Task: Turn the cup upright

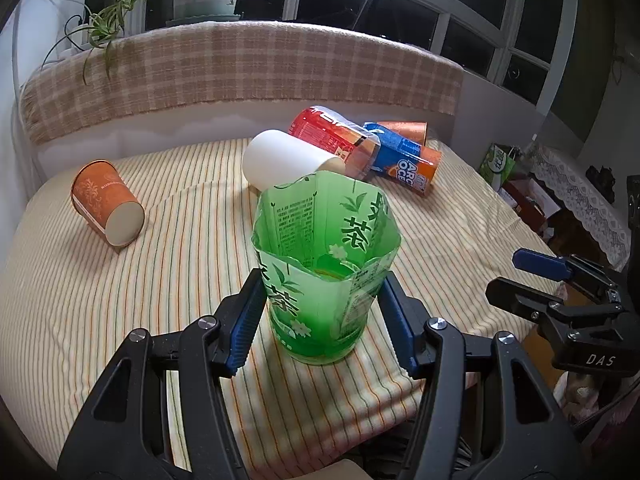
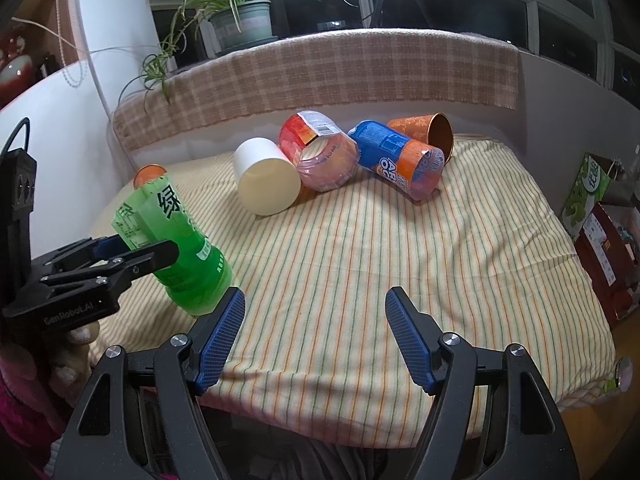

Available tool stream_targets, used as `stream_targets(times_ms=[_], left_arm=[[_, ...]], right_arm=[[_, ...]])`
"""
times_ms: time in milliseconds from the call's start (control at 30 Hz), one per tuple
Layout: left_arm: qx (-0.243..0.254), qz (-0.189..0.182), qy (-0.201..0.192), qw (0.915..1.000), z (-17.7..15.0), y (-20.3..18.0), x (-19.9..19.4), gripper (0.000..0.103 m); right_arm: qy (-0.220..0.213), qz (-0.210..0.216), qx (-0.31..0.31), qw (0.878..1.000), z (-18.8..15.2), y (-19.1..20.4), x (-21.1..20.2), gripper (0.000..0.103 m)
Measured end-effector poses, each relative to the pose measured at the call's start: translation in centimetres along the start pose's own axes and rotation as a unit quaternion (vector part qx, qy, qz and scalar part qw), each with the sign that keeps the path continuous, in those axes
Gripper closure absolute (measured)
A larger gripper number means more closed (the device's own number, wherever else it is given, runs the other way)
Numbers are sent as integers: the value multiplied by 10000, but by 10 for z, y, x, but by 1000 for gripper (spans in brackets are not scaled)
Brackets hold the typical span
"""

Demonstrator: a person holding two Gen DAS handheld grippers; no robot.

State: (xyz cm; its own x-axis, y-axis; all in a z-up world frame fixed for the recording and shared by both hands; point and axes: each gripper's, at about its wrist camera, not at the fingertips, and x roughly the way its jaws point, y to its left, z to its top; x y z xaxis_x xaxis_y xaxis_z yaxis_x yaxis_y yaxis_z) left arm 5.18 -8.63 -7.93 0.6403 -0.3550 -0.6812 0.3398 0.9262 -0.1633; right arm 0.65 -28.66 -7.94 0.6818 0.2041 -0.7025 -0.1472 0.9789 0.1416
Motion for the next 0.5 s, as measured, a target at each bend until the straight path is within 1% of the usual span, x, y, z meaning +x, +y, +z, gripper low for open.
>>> stream_targets(times_ms=[33,100,167,233,300,400,500], left_arm=[[4,-13,0,10000,0,0,-1,43],[9,-10,-16,10000,0,0,-2,32],[-2,-19,-25,10000,-1,0,-4,26],[-2,-45,-21,10000,-2,1,-6,26],[-4,-32,-16,10000,-3,3,-9,22],[-47,-7,-19,10000,-5,5,-14,22],[-83,47,-130,9999,-8,9,-27,22]], right_arm=[[-3,2,2,10000,0,0,0,31],[-19,9,-4,10000,-1,1,-2,31],[-31,8,-5,10000,-1,1,-3,31],[-50,12,3,10000,-1,1,-5,31],[-81,3,-1,10000,-2,1,-6,31],[-161,-15,-36,9999,-1,3,-10,31],[-287,-45,-39,9996,-1,5,-15,31]])
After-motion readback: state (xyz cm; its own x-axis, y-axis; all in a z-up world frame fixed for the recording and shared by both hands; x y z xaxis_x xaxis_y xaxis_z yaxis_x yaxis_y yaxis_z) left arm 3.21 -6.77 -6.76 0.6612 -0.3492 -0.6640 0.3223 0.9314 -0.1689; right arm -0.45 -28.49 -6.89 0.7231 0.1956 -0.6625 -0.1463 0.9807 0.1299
